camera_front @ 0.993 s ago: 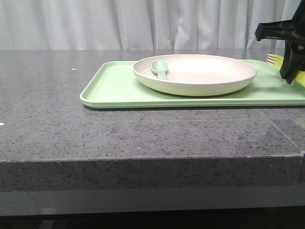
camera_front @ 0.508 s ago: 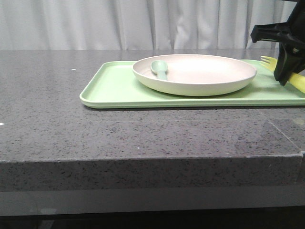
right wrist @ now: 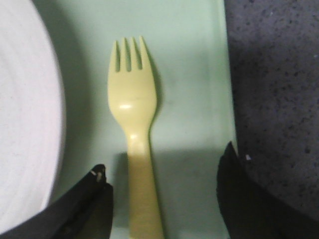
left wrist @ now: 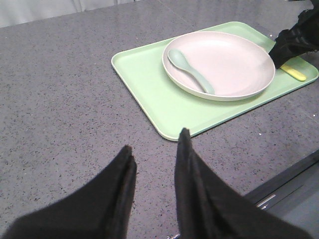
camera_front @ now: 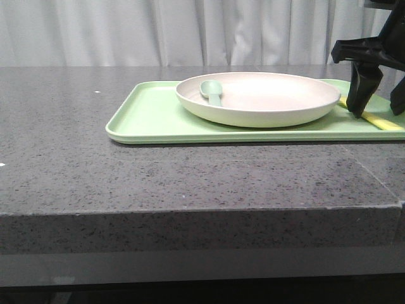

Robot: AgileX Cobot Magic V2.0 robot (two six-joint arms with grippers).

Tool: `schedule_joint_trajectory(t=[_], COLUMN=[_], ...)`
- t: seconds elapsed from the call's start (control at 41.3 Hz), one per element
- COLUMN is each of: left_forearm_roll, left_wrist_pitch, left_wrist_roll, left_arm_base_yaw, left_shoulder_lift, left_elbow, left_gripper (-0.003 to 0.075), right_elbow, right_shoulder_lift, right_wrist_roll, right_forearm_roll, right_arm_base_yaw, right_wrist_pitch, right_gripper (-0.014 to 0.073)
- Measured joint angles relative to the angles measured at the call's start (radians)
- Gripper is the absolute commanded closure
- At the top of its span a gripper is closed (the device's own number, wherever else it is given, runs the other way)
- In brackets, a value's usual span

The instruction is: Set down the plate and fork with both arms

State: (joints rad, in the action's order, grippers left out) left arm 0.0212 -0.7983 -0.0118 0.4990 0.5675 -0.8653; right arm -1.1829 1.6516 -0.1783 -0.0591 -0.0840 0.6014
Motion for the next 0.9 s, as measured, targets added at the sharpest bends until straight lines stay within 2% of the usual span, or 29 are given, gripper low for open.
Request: schedule_joint_trajectory(t=[0.363,0.896], left_forearm_roll=[0.0,0.002], left_wrist_pitch=[0.0,0.0], left_wrist_roll=[0.0,0.0], left_arm_base_yaw=[0.0,0.0], left_shoulder_lift=[0.0,0.0], left_elbow=[0.0,0.0], left_gripper=[0.0523,0.0524], right_elbow=[-0.029,-0.052], right_shoulder_lift=[-0.047,-0.462], right_wrist_roll=[0.003,0.035], right_forearm_roll=[0.0,0.074], right_arm_base_yaw=[0.0,0.0], right_wrist_pitch=[0.071,0.405], right_gripper=[0.0117,0.0117])
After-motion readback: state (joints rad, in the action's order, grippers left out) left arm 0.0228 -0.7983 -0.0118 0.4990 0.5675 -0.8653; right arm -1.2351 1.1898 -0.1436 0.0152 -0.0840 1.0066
